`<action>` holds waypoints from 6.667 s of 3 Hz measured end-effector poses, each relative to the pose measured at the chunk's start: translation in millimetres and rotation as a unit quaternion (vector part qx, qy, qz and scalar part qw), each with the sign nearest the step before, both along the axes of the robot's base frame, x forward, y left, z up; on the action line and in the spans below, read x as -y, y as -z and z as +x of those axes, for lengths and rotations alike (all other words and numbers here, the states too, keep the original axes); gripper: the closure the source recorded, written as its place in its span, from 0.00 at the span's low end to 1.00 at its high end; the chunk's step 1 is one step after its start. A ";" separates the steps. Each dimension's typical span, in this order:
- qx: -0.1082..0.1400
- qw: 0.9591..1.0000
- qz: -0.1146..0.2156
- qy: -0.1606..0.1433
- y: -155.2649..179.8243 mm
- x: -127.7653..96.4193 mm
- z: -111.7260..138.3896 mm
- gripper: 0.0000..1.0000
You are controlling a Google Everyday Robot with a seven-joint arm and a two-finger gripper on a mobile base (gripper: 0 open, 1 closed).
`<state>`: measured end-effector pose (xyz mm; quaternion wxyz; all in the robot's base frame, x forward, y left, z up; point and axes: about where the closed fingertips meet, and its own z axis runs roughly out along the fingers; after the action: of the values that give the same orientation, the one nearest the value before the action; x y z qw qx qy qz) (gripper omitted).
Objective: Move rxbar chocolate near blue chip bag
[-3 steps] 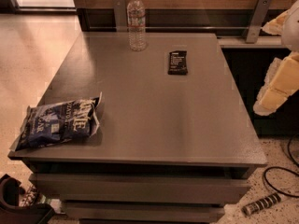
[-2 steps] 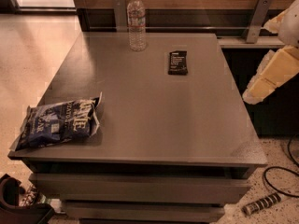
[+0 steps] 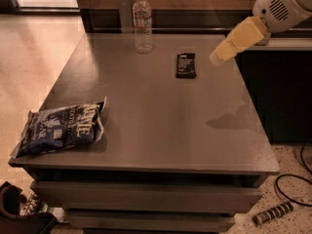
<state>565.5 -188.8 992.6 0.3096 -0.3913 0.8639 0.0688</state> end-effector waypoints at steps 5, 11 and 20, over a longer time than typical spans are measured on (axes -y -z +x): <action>-0.095 0.960 0.088 0.249 26.0 -18.1 44.4 0.00; -0.202 0.882 -0.040 0.423 126.3 -76.8 153.9 0.00; -0.276 0.872 -0.003 0.403 172.0 -90.6 165.7 1.00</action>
Offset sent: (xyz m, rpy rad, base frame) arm 0.0626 0.0324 -0.0311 0.3355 0.3030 -0.7559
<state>731.2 -98.2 820.7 0.0585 0.0252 0.9971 0.0408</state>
